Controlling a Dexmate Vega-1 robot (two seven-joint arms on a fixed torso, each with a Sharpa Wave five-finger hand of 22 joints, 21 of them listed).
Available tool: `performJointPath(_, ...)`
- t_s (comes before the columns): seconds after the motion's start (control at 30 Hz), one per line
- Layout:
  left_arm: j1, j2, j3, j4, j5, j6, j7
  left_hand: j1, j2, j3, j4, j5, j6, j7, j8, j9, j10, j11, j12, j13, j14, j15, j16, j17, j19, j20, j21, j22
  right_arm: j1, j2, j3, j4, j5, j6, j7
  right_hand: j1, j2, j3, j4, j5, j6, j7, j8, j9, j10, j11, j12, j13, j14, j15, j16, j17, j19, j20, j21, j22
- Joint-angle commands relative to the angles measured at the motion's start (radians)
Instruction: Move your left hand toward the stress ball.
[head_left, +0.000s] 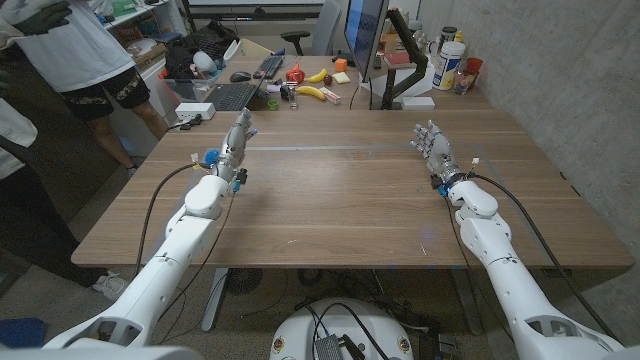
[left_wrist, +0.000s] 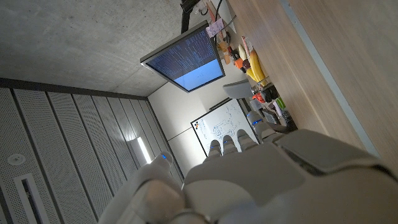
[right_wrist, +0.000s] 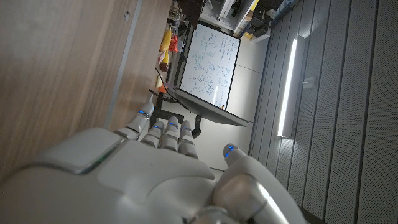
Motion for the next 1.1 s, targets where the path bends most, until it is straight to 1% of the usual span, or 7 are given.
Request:
performJointPath(0.03,0.002,0.013,-0.014,-0.013,0.055,0.001,0.020,0.002,0.126,0.012,0.001,0.007,-0.032,-0.007,0.004,0.002,-0.040,-0.007,0.002,0.003,-0.079,-0.008,0.005,0.006,-0.105,-0.008,0.005,0.002,-0.005,0.022,0.019,-0.009,-0.023,-0.005,0.010,-0.001,0.124,0.009,-0.001,0.004,0.011,-0.001,0.006,0.005,0.011,0.002,0.008,0.005,-0.007,0.000,0.007,0.005,0.000,-0.054,-0.005,0.001)
performJointPath(0.07,0.003,0.013,-0.015,-0.013,0.056,0.001,0.020,0.002,0.126,0.012,0.001,0.007,-0.032,-0.007,0.003,0.002,-0.040,-0.010,0.001,0.003,-0.079,-0.009,0.005,0.006,-0.106,-0.009,0.005,0.002,-0.005,0.023,0.020,-0.009,-0.024,-0.005,0.010,-0.001,0.124,0.009,-0.001,0.004,0.011,-0.001,0.006,0.005,0.011,0.002,0.008,0.005,-0.007,0.000,0.007,0.005,-0.001,-0.054,-0.005,0.001)
performJointPath(0.57,0.004,0.026,-0.026,-0.023,0.109,0.000,0.041,0.002,0.125,0.015,0.001,0.007,-0.027,-0.009,0.002,0.002,-0.038,-0.007,0.000,0.003,-0.079,-0.010,0.004,0.006,-0.112,-0.009,0.006,0.002,-0.003,0.034,0.024,-0.008,-0.038,-0.003,0.014,-0.001,0.124,0.009,-0.001,0.003,0.013,-0.001,0.006,0.005,0.011,0.002,0.008,0.005,-0.006,0.001,0.007,0.005,0.001,-0.053,-0.008,0.001)
performJointPath(1.1,0.001,0.030,-0.033,-0.030,0.134,0.004,0.048,0.002,0.124,0.018,0.000,0.006,-0.024,-0.010,0.001,0.002,-0.037,-0.009,-0.001,0.003,-0.079,-0.010,0.004,0.006,-0.114,-0.009,0.007,0.002,-0.005,0.037,0.029,-0.009,-0.045,0.000,0.014,-0.002,0.123,0.009,-0.001,0.003,0.013,-0.001,0.005,0.005,0.012,0.001,0.008,0.005,-0.007,-0.001,0.006,0.005,0.001,-0.053,-0.011,0.001)
